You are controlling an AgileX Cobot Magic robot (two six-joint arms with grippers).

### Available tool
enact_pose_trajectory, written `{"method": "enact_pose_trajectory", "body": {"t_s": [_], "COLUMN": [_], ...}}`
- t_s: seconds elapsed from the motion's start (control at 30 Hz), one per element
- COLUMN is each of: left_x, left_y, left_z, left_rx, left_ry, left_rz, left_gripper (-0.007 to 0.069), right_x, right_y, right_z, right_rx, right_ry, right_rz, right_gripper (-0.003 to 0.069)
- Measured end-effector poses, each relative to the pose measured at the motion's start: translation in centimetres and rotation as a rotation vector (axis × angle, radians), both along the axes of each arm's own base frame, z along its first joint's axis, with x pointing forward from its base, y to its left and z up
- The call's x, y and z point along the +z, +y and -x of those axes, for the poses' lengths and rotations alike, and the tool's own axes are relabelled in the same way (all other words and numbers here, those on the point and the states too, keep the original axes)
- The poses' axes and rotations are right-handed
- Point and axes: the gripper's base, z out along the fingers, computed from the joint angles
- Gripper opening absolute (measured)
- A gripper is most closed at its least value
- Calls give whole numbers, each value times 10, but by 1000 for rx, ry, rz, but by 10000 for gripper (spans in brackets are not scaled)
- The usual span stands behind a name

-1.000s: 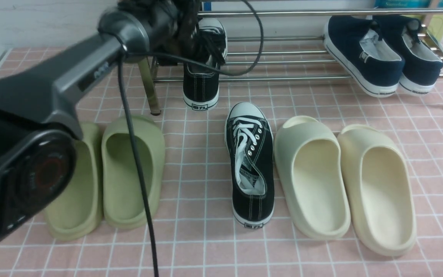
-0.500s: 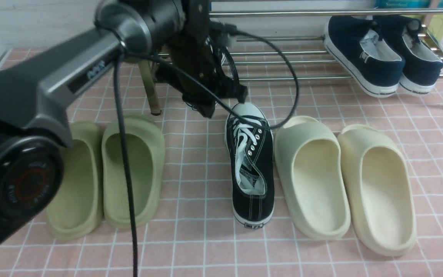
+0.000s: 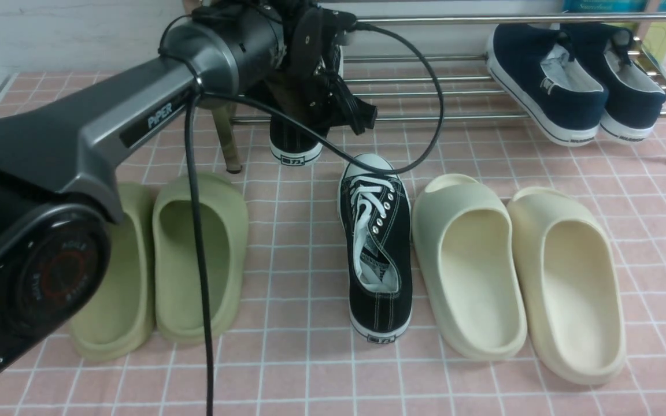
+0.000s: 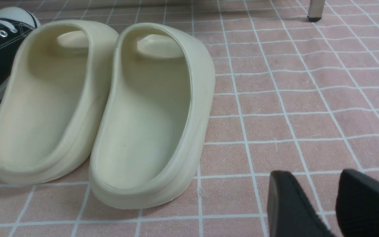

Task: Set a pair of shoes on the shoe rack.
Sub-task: Use the left arm to put a shoe into the shoe rack

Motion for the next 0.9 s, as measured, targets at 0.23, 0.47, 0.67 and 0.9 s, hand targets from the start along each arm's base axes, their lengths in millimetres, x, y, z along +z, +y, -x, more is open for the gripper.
{"method": "enact_pose_trajectory", "body": {"t_s": [0.23, 0.47, 0.67, 0.9], "left_x": [-10, -13, -7, -1], "left_y": [-3, 6, 6, 0], "left_z": [23, 28, 14, 6], "left_rx": [-41, -62, -73, -93], "left_ry": [231, 297, 136, 13], "left_rz": [-73, -189, -178, -127], "left_gripper": [5, 11, 15, 15], "right_x": [0, 0, 0, 0], "right_y": [0, 0, 0, 0], "right_z": [0, 0, 0, 0], "right_rx": [0, 0, 0, 0], "right_ry": [0, 0, 0, 0], "right_rz": [0, 0, 0, 0], "right_gripper": [237, 237, 237, 237]}}
